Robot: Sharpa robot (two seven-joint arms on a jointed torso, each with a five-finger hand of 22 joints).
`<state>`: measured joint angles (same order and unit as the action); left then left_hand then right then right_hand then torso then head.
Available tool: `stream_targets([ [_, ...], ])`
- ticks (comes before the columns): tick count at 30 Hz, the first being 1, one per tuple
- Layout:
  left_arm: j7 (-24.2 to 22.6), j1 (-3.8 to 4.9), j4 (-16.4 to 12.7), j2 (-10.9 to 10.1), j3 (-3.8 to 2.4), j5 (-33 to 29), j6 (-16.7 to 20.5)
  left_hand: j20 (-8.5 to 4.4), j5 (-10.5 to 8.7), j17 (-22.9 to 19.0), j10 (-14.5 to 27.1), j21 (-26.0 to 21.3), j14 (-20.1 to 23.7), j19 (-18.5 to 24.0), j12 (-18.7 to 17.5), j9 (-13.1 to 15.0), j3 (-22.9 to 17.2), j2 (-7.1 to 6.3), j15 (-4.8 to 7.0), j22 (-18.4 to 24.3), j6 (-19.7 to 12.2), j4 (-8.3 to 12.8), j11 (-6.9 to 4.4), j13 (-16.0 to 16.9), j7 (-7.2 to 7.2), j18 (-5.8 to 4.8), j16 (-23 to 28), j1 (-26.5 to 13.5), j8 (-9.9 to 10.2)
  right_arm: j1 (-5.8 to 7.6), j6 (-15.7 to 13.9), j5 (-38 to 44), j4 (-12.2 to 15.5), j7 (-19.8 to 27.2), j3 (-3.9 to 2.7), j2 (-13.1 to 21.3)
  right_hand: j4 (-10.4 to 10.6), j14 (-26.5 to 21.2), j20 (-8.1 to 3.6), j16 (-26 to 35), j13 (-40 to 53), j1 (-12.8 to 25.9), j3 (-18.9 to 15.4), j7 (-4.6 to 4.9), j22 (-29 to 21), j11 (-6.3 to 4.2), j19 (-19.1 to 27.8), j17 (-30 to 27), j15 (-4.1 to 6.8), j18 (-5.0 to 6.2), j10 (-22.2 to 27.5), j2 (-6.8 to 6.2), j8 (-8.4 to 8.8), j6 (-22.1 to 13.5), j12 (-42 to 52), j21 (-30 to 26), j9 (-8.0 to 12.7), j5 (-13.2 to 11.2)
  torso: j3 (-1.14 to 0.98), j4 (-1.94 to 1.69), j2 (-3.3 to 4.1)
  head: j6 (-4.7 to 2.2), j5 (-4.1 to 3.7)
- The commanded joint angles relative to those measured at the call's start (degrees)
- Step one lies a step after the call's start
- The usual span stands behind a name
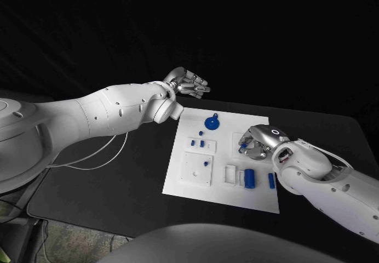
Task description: Assemble the parts on the task board
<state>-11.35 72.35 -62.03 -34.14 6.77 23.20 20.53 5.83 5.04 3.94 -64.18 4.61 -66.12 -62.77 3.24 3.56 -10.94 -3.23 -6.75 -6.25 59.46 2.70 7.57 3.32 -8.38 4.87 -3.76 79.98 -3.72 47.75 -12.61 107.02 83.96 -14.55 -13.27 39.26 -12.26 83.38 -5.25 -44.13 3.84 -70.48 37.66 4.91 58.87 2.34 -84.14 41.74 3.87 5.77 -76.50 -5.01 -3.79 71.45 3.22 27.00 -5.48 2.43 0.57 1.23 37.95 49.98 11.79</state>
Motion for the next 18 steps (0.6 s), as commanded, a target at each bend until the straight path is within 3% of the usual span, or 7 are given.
stream_targets([
  [1, -0.4, 0.04, 0.3, 0.2, -0.04, -0.3, -0.7, 0.14, -0.25, -0.1, 0.4, 0.0, 0.0, -0.3, 0.1, 0.0, 0.2, 0.56, -0.11, 0.1, 0.1, -0.1, -0.01, 0.0, 0.19, 0.11, 0.2, 0.1, 0.1, 0.08, -1.8, -0.6, 2.0, -0.8, -0.91, 0.7, 0.0, 0.1, -0.38, 0.3, -0.1, 0.3, 0.1, -0.64, 0.2, -1.53, -1.7, 0.1, 0.31, 0.68, -2.1, 0.33, 0.02, 0.9, 0.4, 0.3, -0.6, 0.3, 0.02, 0.04, -0.04, 0.02, 0.09],
  [6, -0.3, 0.04, 0.8, 0.3, -0.04, -0.3, -0.7, 0.14, -0.25, -0.1, 0.4, 0.0, 0.0, -0.3, 0.1, 0.0, 0.2, 0.56, -0.11, 0.1, 0.1, -0.1, -0.01, 0.0, 0.19, 0.11, 0.2, 0.1, 0.1, 0.09, -2.0, -1.9, 5.9, -0.5, -2.28, 1.5, -0.1, 0.1, -0.39, 0.3, -0.1, 0.3, -0.1, -0.64, 0.4, -1.54, -1.7, 0.1, 0.32, 0.66, -2.1, 0.4, 0.03, 0.9, 0.4, 0.1, -0.8, 0.3, 0.01, 0.04, -0.05, 0.02, 0.25],
  [11, -0.4, 0.04, 1.3, 0.5, -0.04, -0.3, -0.7, 0.14, -0.25, -0.1, 0.4, 0.0, 0.0, -0.3, 0.1, 0.0, 0.2, 0.56, -0.11, 0.1, 0.1, -0.1, -0.01, 0.0, 0.19, 0.11, 0.2, 0.1, 0.1, 0.08, -1.4, -2.9, 8.4, 0.4, -2.73, 0.6, -0.2, 0.0, -0.37, 0.5, -0.1, 0.2, -0.4, -0.63, 0.4, -1.52, -1.5, 0.0, 0.3, 0.65, -2.1, 0.51, 0.05, 0.9, 0.4, -0.5, -0.9, 0.3, 0.01, 0.05, -0.02, 0.02, 0.55],
  [14, -0.5, 0.04, 1.5, 0.7, -0.04, -0.3, -0.7, 0.14, -0.25, -0.1, 0.4, 0.0, 0.0, -0.3, 0.1, 0.0, 0.2, 0.56, -0.11, 0.1, 0.1, -0.1, -0.01, 0.0, 0.19, 0.11, 0.2, 0.1, 0.1, 0.03, -1.0, -2.7, 9.0, 0.9, -2.37, -0.8, -0.2, 0.0, -0.37, 0.6, -0.1, 0.1, -0.5, -0.63, 0.5, -1.52, -1.5, 0.0, 0.31, 0.64, -2.0, 0.56, 0.05, 0.9, 0.4, -0.6, -0.9, 0.3, 0.02, 0.05, 0.0, 0.02, 0.65],
  [17, -0.5, 0.03, 1.7, 0.9, -0.04, -0.4, -0.7, 0.14, -0.25, -0.1, 0.4, 0.0, 0.0, -0.3, 0.1, 0.0, 0.2, 0.56, -0.11, 0.1, 0.1, -0.1, -0.01, 0.0, 0.19, 0.11, 0.2, 0.1, 0.1, -0.03, -0.7, -2.3, 9.3, 1.3, -1.45, -2.4, -0.3, 0.0, -0.37, 0.7, -0.1, 0.1, -0.6, -0.61, 0.5, -1.5, -1.5, 0.0, 0.29, 0.65, -2.0, 0.64, 0.06, 0.9, 0.4, -0.8, -0.9, 0.3, 0.04, -0.03, 0.0, 0.02, 0.88],
  [18, -0.5, 0.03, 1.8, 1.1, -0.04, -0.4, -0.8, 0.14, -0.25, -0.1, 0.4, 0.0, 0.0, -0.3, 0.1, 0.0, 0.2, 0.56, -0.11, 0.1, 0.1, -0.1, -0.01, 0.0, 0.19, 0.11, 0.2, 0.1, 0.1, -0.05, -0.6, -1.9, 9.3, 1.6, -0.71, -3.4, -0.3, 0.0, -0.36, 0.7, -0.1, 0.1, -0.6, -0.61, 0.6, -1.5, -1.6, 0.0, 0.29, 0.66, -2.0, 0.69, 0.05, 0.9, 0.4, -0.9, -0.9, 0.3, 0.03, -0.07, 0.01, 0.02, 1.02],
])
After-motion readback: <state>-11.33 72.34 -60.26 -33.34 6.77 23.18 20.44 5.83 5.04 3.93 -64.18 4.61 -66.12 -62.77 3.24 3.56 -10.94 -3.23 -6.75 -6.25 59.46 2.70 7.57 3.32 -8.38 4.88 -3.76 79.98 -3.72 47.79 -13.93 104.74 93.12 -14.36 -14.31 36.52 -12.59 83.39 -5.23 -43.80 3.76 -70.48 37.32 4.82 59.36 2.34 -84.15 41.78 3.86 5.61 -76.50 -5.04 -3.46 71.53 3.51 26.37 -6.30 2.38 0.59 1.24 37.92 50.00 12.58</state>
